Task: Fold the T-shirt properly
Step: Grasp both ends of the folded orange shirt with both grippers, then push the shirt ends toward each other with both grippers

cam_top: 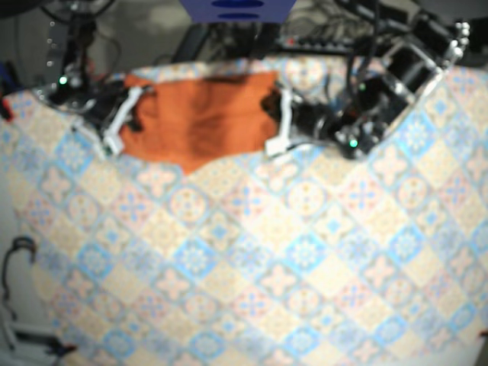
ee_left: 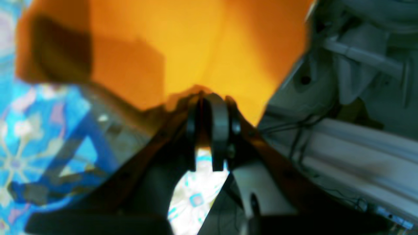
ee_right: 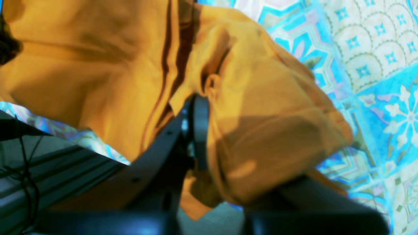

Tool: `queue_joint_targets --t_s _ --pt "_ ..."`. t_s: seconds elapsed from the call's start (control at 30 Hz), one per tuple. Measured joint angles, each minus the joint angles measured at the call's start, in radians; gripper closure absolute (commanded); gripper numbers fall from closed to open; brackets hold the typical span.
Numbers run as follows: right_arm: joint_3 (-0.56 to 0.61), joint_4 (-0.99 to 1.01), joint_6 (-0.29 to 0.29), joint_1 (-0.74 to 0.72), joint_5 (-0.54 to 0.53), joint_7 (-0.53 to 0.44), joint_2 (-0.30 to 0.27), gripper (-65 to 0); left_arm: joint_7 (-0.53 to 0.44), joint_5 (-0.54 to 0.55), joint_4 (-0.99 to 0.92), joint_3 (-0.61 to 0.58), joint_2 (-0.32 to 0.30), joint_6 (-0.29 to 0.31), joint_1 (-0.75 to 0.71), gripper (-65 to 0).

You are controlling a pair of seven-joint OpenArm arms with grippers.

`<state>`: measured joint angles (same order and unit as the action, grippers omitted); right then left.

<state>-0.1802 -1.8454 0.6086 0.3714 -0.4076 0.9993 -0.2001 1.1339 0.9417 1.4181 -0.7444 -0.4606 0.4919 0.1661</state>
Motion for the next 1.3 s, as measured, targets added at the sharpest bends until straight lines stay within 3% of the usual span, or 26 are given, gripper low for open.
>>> queue_joint_targets --t_s 0.23,0.9,1.3 --pt "0.013 0.000 -0.001 0.000 0.000 0.000 -0.002 -1.4 -0.035 -0.008 -0.095 0.005 0.002 0.002 0.002 -4.9" --pt "0.348 -0.016 -0.003 -0.100 0.008 0.008 -0.006 -1.4 -0.068 -0.072 -0.124 0.004 0.010 0.023 0.008 -4.9" --pt "0.509 -0.018 0.000 -0.156 0.007 -0.005 -0.005 -1.4 -0.063 -0.138 -0.133 0.009 0.050 0.032 0.016 -4.9"
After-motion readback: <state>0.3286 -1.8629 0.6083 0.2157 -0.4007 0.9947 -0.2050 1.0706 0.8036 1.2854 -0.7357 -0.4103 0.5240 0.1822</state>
